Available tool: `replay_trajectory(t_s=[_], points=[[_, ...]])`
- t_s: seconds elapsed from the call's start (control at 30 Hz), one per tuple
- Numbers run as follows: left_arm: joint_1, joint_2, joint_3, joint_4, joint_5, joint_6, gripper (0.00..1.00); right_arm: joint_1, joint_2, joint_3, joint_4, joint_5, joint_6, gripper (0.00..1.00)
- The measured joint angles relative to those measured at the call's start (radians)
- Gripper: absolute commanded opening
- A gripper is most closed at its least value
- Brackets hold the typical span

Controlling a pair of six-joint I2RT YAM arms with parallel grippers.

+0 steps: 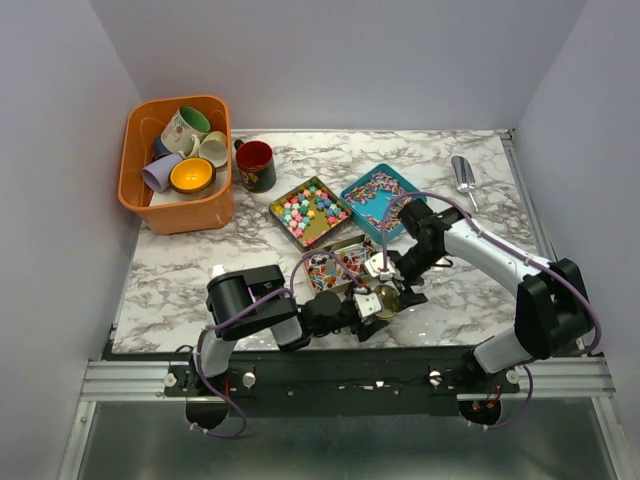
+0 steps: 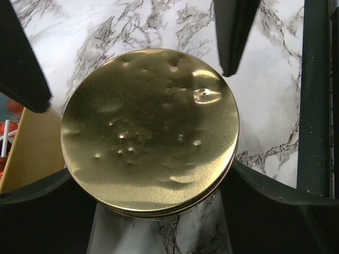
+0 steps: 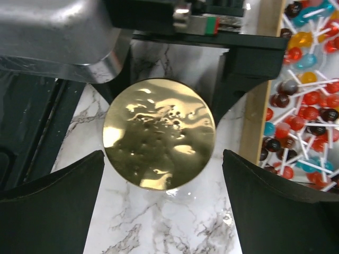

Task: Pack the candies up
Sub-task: Screw the bottle lid onto the packing bottle.

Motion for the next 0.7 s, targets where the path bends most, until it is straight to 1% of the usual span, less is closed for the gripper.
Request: replay_trajectory(t_s=[0.13,0.23,0.33,0.37,0.47,0.5,0.57,0.7], points=[[0.0,0.0,0.0,0.001,0.0,0.001,0.0,0.008,0.028,0.0,-0.04,0.001,-0.038,0.98],[0.0,0.0,0.0,0.001,0.0,0.001,0.0,0.015,0.034,-0.006,-0.037,0.002,-0.043,0.94],[0.0,0.0,0.0,0.001,0.0,0.002,0.0,0.017,0.038,-0.006,-0.033,0.002,-0.041,0.87],[0.0,0.0,0.0,0.001,0.0,0.002,0.0,0.018,0.04,-0.006,-0.027,0.002,-0.035,0.83],[0.0,0.0,-0.001,0.001,0.0,0.002,0.0,0.02,0.043,-0.008,-0.013,0.001,-0.016,0.75],[0.0,0.0,-0.001,0.002,0.0,0.003,0.0,0.02,0.029,-0.024,0.01,0.0,0.016,0.72],[0.0,0.0,-0.001,0.001,0.0,0.002,0.0,0.02,0.02,-0.035,0.026,-0.002,0.039,0.71],[-0.005,-0.003,-0.005,0.008,0.021,0.031,0.0,0.016,-0.126,-0.171,0.148,-0.016,0.137,0.7]])
